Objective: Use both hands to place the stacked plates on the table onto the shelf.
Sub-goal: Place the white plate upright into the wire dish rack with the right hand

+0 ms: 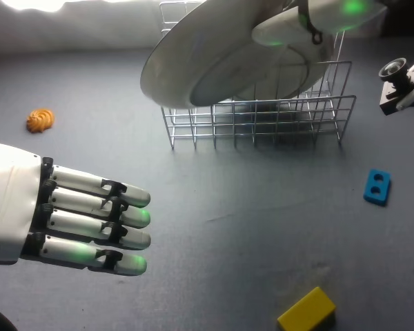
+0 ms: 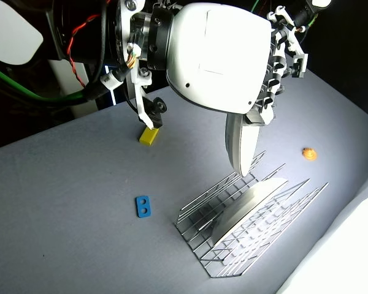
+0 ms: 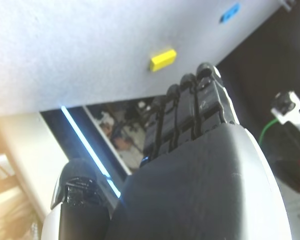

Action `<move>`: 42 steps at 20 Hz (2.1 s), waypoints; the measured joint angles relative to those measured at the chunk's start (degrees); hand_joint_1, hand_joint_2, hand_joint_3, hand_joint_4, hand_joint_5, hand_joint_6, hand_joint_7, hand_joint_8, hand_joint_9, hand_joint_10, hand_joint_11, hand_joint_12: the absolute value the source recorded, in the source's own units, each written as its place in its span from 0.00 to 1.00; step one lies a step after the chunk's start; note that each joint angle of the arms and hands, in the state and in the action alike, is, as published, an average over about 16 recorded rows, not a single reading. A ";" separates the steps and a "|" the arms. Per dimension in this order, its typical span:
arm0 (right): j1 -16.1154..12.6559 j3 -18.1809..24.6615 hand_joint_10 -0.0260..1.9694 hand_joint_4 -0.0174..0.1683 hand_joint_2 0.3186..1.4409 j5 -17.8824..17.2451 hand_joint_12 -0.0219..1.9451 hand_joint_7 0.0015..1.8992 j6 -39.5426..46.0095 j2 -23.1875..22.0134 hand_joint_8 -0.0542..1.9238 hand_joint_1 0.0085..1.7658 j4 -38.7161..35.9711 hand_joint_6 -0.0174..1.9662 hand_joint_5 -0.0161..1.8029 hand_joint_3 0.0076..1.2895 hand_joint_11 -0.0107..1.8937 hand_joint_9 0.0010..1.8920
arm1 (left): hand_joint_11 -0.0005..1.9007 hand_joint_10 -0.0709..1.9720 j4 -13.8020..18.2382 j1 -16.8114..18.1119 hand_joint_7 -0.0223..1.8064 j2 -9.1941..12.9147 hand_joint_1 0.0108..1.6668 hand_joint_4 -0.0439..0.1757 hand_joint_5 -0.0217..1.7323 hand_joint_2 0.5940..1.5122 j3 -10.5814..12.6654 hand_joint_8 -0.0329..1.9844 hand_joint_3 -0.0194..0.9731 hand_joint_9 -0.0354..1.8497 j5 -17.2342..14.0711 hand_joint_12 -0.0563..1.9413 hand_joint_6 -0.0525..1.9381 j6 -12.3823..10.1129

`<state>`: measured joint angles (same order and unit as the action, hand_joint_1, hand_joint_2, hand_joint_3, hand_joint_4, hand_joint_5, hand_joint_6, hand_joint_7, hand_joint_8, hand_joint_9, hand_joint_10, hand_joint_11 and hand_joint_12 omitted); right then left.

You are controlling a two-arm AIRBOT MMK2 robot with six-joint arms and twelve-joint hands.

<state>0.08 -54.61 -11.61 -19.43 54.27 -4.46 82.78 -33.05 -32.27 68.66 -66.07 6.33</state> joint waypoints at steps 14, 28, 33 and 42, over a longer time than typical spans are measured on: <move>2.38 -3.88 0.48 0.05 0.59 2.31 0.56 0.55 -7.90 2.13 0.45 0.78 15.72 0.50 0.49 0.01 0.51 0.57 | 0.01 0.04 -0.09 -0.16 0.04 0.73 0.01 0.21 0.05 0.63 -1.34 0.03 0.04 0.03 -4.96 0.03 0.04 -2.25; 6.22 -9.43 0.48 0.05 0.59 1.70 0.55 0.54 -12.47 6.28 0.47 0.78 22.91 0.50 0.48 0.01 0.52 0.59 | 0.01 0.04 -2.00 -0.89 0.04 0.98 0.01 0.20 0.05 0.63 -1.58 0.03 0.04 0.04 -9.97 0.03 0.04 -0.78; 7.77 -11.20 0.48 0.05 0.60 1.33 0.55 0.54 -12.60 7.77 0.47 0.78 23.05 0.50 0.48 0.01 0.53 0.59 | 0.01 0.04 -2.90 -0.95 0.04 0.96 0.01 0.20 0.05 0.63 -1.88 0.03 0.04 0.04 -9.89 0.03 0.04 0.60; 10.34 -13.87 0.48 0.05 0.60 0.38 0.55 0.54 -12.66 9.95 0.47 0.78 23.24 0.50 0.48 0.01 0.53 0.59 | 0.01 0.04 -3.14 -0.55 0.04 0.94 0.01 0.20 0.05 0.63 -2.54 0.03 0.04 0.04 -10.03 0.03 0.04 1.57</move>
<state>10.42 -68.48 -11.23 -32.09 64.22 18.78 79.64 -33.61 -31.33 66.12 -76.10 7.90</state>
